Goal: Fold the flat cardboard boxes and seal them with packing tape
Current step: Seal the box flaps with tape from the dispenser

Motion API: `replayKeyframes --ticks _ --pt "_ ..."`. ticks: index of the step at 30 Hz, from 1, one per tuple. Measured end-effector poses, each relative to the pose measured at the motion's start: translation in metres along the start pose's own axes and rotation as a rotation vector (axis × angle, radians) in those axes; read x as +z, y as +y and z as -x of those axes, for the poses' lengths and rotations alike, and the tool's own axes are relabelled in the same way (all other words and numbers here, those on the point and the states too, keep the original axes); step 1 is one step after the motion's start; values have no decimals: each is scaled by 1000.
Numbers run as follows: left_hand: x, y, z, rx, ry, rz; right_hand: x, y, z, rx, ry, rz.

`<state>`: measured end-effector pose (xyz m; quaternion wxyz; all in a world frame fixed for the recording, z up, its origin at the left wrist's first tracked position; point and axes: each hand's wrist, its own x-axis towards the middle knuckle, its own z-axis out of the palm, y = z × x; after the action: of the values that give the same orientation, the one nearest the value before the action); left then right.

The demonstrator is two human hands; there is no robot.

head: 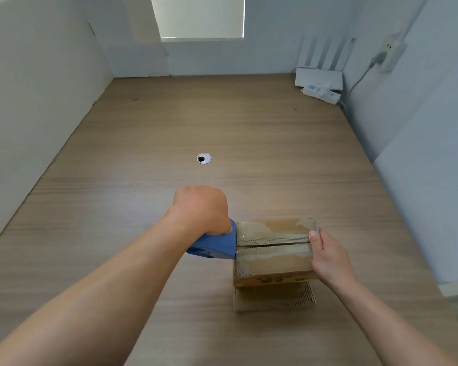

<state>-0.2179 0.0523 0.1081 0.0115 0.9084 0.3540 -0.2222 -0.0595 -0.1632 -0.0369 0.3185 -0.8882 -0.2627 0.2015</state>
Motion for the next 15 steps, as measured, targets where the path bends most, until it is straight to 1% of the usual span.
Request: replayKeyframes --ticks 4,7,9,13,15 --pt "1 5 1 13 72 -24 0 -3 1 20 -18 8" --pt "5 -1 5 -9 35 16 -2 -7 4 52 -44 63" --pt "4 -7 9 -19 17 43 -4 -11 6 35 -57 90" --pt "3 -11 14 -22 60 49 -3 -11 6 19 -55 94" --pt "18 0 14 -1 86 -4 -2 -9 5 20 -47 76"
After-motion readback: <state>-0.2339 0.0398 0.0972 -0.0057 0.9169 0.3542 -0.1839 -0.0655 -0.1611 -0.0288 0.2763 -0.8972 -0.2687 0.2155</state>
